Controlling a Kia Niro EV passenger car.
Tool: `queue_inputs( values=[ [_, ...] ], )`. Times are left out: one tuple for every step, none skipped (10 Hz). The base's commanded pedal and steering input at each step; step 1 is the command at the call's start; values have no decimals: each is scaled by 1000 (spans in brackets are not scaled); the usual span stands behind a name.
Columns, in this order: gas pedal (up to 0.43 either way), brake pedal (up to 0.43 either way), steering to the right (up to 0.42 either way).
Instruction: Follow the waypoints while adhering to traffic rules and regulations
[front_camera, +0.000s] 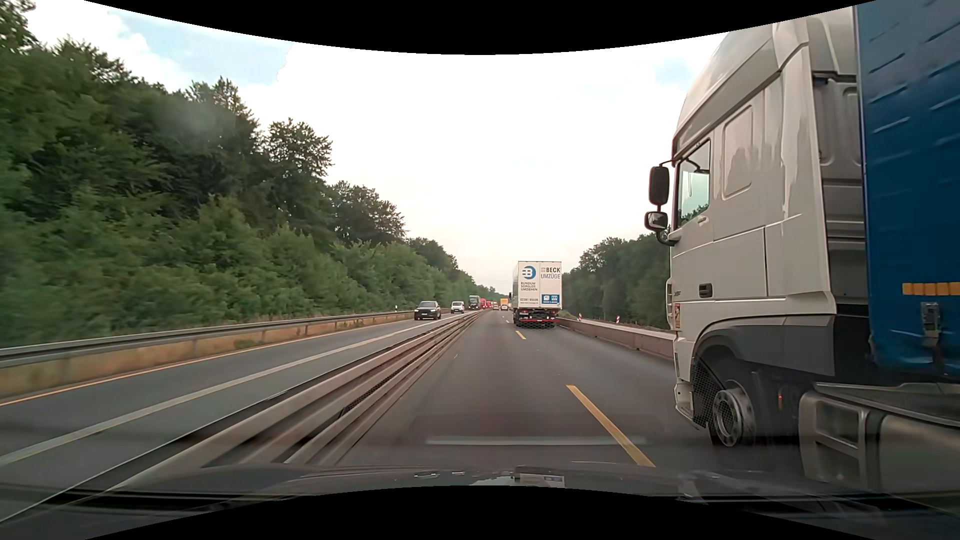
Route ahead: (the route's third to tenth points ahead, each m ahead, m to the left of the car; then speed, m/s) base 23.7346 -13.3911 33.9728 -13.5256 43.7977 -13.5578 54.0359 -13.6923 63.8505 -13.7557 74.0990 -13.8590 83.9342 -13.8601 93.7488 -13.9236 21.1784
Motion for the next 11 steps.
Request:
queue_inputs(
  values=[
    [0, 0, 1],
    [0, 0, 1],
    [20, 0, 1],
    [28, 0, 1],
    [39, 0, 1],
    [47, 0, 1],
    [47, 0, 1],
    [59, 0, 3],
    [59, 0, 6],
    [59, 0, 4],
    [59, 0, 2]
  ],
)
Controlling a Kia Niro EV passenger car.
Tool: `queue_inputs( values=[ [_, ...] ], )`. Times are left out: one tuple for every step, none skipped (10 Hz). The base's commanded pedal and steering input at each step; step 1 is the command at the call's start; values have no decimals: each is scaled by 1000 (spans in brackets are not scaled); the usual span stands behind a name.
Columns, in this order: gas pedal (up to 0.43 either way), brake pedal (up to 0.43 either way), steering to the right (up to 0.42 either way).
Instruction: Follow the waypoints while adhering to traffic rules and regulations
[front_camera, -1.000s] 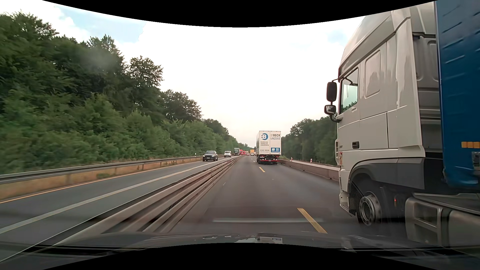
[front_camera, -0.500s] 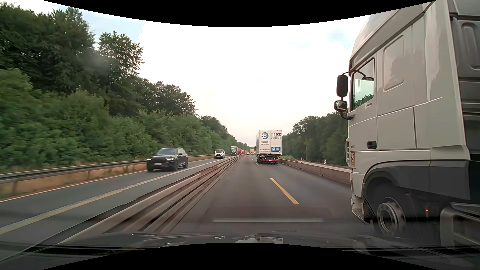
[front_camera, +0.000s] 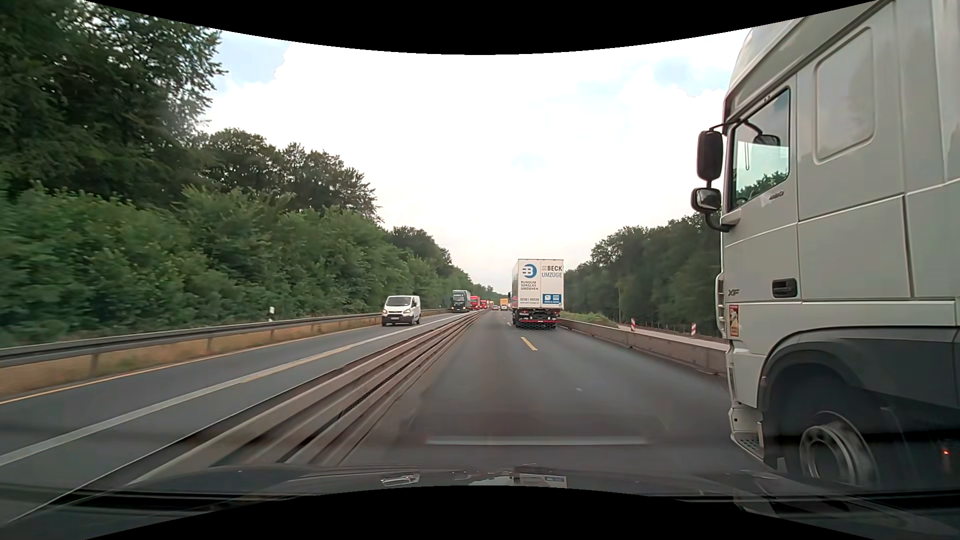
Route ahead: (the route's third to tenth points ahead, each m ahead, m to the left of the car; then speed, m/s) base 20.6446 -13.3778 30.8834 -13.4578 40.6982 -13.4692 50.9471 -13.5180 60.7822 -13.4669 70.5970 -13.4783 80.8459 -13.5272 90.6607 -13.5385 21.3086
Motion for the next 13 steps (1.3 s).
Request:
queue_inputs(
  values=[
    [59, 0, 1],
    [59, 0, 1],
    [59, 0, 1],
    [59, 0, 1],
    [67, 0, 1],
    [67, 0, 1],
    [67, 0, 1],
    [67, 0, 2],
    [67, 0, 2],
    [67, 0, 3],
    [67, 0, 3],
    [67, 0, 3],
    [67, 0, 3]
  ],
)
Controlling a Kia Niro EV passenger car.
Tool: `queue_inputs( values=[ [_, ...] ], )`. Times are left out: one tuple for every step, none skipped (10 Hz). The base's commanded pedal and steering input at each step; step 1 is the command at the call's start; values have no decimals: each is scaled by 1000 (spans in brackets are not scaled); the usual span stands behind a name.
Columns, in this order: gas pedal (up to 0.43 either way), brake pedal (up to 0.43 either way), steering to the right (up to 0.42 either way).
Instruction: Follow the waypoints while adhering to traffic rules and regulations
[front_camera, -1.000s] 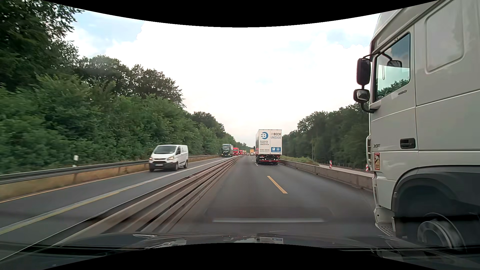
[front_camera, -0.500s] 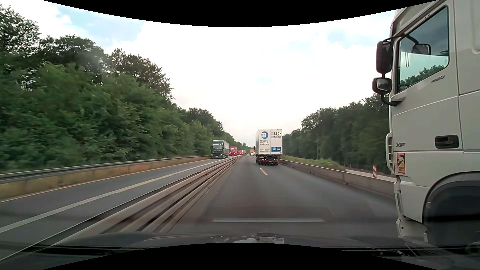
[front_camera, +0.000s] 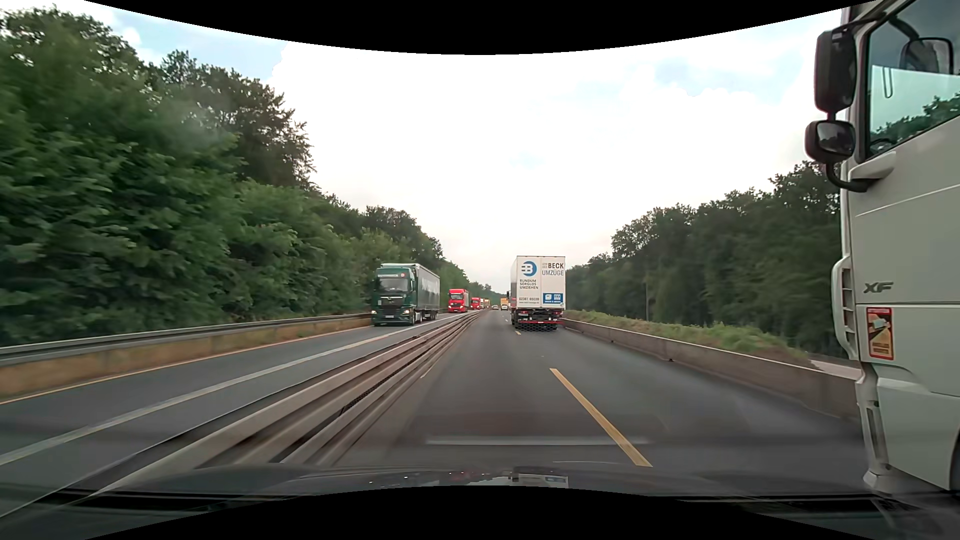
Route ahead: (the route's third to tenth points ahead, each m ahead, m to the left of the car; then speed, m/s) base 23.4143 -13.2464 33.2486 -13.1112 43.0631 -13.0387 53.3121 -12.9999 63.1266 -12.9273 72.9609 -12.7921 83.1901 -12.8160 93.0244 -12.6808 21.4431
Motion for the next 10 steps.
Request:
queue_inputs(
  values=[
    [67, 0, 3],
    [67, 0, 2],
    [67, 0, 2],
    [67, 0, 2],
    [67, 0, 2],
    [67, 0, 2],
    [67, 0, 1],
    [67, 0, 1],
    [67, 0, 2],
    [67, 0, 2]
  ],
)
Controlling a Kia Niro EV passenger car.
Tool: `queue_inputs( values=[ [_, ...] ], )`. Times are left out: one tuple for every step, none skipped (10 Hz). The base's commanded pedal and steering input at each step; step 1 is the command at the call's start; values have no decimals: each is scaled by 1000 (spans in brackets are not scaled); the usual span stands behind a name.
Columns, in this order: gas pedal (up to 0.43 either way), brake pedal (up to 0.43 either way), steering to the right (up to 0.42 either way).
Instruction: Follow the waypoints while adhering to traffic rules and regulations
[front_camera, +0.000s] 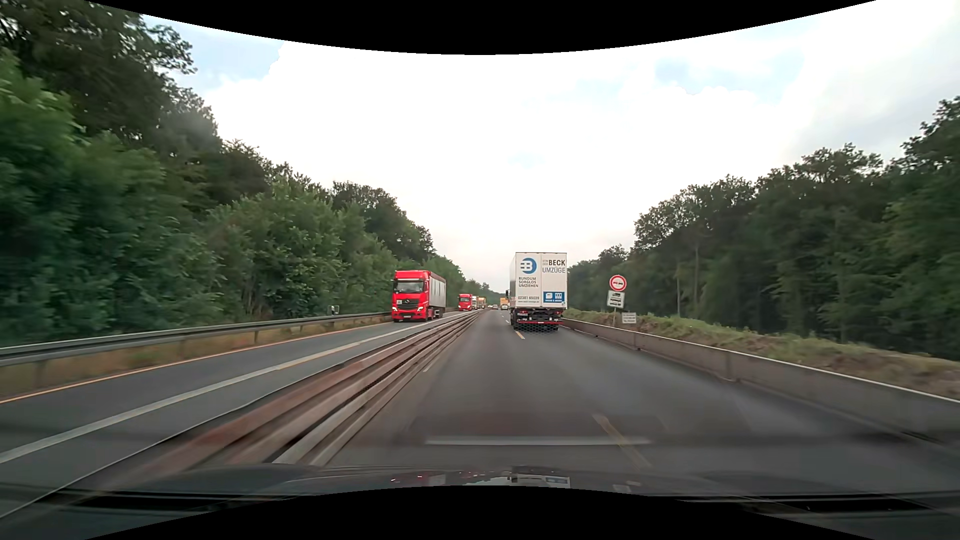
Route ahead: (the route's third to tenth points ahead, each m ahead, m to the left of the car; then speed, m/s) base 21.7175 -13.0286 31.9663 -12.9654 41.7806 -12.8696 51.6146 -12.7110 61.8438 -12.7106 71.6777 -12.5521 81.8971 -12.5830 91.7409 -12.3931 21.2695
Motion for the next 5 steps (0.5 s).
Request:
queue_inputs(
  values=[
    [67, 0, 2],
    [79, 0, 2],
    [87, 0, 2],
    [98, 0, 2],
    [118, 0, 3]
  ],
)
